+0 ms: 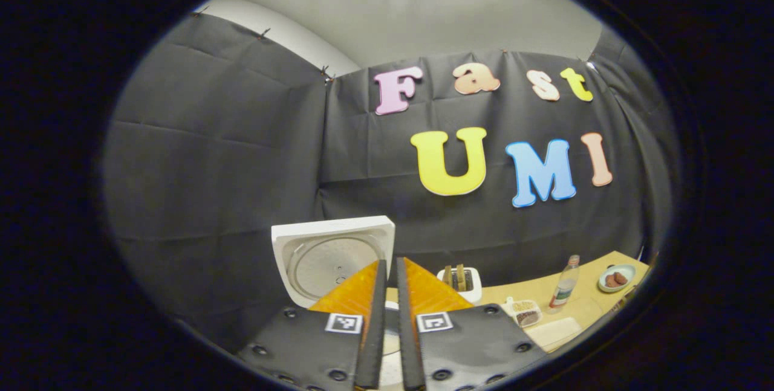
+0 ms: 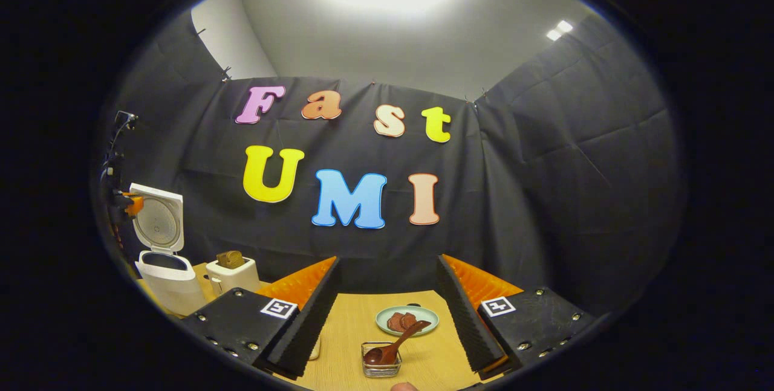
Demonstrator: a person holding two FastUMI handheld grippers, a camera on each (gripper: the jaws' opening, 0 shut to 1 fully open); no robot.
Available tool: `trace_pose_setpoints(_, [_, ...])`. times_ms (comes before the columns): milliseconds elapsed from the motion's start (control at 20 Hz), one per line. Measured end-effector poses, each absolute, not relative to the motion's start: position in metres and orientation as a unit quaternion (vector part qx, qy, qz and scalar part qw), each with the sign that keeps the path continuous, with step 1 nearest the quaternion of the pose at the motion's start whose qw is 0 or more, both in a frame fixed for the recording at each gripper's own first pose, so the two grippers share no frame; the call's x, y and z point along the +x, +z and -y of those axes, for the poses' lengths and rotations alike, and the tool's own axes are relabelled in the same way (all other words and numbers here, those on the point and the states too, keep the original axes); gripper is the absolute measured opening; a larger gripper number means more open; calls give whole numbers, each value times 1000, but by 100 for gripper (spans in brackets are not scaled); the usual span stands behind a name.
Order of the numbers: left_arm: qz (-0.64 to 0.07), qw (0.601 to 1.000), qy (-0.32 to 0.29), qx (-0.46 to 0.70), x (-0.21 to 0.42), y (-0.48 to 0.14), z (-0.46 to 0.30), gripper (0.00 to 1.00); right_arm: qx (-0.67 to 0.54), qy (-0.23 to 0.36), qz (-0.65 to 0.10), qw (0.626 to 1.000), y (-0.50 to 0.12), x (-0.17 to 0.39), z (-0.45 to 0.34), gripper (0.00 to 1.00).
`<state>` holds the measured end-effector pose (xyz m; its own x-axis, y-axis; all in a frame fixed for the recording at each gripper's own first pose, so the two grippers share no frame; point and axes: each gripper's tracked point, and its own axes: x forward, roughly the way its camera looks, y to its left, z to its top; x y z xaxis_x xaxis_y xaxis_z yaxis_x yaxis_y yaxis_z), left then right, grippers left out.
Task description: Close the left gripper, press the button to open the rice cooker; take a wooden spoon from the chopstick holder with the right hand, scoop a spoonful of rice and pour it into the rice cooker, then put the wooden spoon back into the chopstick holder.
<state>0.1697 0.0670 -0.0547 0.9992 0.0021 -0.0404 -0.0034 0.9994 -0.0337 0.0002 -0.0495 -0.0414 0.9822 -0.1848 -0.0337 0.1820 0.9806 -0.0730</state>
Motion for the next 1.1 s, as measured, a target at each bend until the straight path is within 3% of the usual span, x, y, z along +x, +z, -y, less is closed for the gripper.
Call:
trace_pose_setpoints(150, [4, 1000, -8, -30, 136, -30, -42, 95, -28, -90, -26, 995, -52, 16, 68, 95])
trace_pose_setpoints(200, [6, 999, -10, -32, 122, -24, -36, 100, -25, -88, -29, 995, -58, 21, 73, 95])
trace_pose_setpoints(250, [8, 999, -14, -34, 112, -21, -28, 93, -21, -87, -33, 995, -63, 26, 77, 95])
trace_pose_setpoints(350, [11, 999, -18, -31, 93, -11, -16, 99, -10, -83, -48, 995, -79, 39, 86, 95])
trace_pose_setpoints(1100, [1, 1000, 24, 17, 15, 8, -25, 100, 77, -89, -239, 964, -256, 93, 125, 98])
